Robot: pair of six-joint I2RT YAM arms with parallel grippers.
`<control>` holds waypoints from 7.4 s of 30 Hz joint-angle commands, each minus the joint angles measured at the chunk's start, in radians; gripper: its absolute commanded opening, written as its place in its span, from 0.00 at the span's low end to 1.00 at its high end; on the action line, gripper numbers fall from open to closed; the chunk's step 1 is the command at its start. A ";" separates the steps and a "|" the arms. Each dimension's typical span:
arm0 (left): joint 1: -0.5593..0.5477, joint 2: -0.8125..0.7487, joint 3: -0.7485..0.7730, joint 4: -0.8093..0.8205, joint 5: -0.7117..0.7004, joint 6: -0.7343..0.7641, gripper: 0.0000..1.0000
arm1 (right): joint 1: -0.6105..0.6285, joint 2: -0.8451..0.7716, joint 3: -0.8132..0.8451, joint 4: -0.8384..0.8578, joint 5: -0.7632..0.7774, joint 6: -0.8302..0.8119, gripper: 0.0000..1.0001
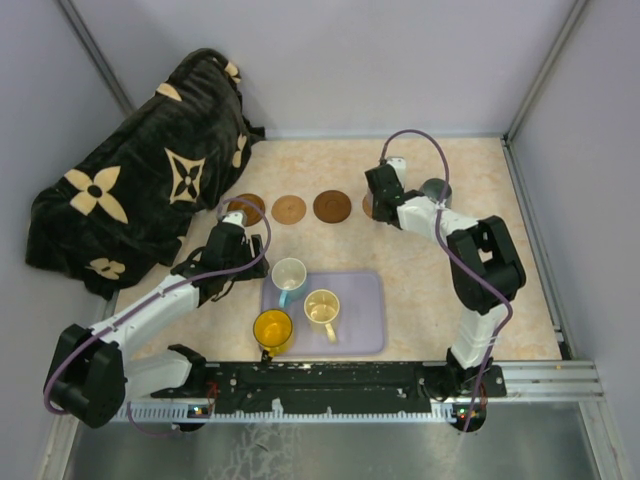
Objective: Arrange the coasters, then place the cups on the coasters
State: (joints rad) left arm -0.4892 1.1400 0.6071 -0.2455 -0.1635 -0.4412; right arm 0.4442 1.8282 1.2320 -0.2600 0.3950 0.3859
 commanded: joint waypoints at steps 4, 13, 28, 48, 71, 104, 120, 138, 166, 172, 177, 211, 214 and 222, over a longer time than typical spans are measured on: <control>-0.006 -0.023 0.006 0.006 0.009 -0.011 0.72 | 0.022 -0.084 0.003 0.022 0.039 0.004 0.07; -0.006 -0.029 0.006 0.002 0.007 -0.013 0.72 | 0.032 -0.076 -0.016 0.025 0.032 -0.005 0.36; -0.006 -0.034 0.004 0.002 0.009 -0.019 0.72 | 0.061 -0.090 -0.029 0.016 0.026 -0.003 0.43; -0.006 -0.063 -0.008 -0.006 0.012 -0.024 0.72 | 0.077 -0.164 -0.079 -0.050 0.121 0.090 0.50; -0.006 -0.063 -0.004 -0.008 0.024 -0.028 0.72 | 0.077 -0.166 -0.070 -0.013 0.055 0.061 0.50; -0.006 -0.053 -0.010 -0.008 0.016 -0.029 0.72 | 0.025 -0.087 -0.026 -0.019 0.101 0.073 0.49; -0.006 -0.055 -0.011 -0.008 0.015 -0.031 0.72 | 0.024 -0.101 -0.042 -0.024 0.110 0.079 0.49; -0.007 -0.062 -0.012 -0.011 0.018 -0.036 0.72 | 0.023 -0.113 -0.055 -0.031 0.119 0.085 0.48; -0.006 -0.104 -0.016 -0.032 -0.002 -0.021 0.72 | 0.132 -0.423 -0.079 -0.207 -0.008 0.079 0.70; -0.007 -0.143 -0.016 -0.052 -0.010 -0.008 0.73 | 0.243 -0.575 -0.155 -0.316 -0.027 0.141 0.69; -0.011 -0.182 -0.033 -0.061 0.016 -0.012 0.74 | 0.428 -0.650 -0.208 -0.404 -0.018 0.223 0.68; -0.149 -0.521 -0.099 -0.168 0.084 -0.065 0.77 | 0.988 -0.437 -0.261 -0.461 0.088 0.574 0.65; -0.149 -0.513 -0.101 -0.159 0.080 -0.067 0.77 | 0.989 -0.384 -0.235 -0.462 0.100 0.568 0.63; -0.149 -0.482 -0.099 -0.144 0.071 -0.064 0.77 | 0.976 -0.281 -0.194 -0.459 0.140 0.573 0.55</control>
State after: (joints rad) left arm -0.6331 0.6491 0.4995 -0.4187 -0.0792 -0.5018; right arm 1.4242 1.5257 0.9821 -0.7410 0.4721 0.9367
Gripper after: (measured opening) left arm 0.772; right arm 0.573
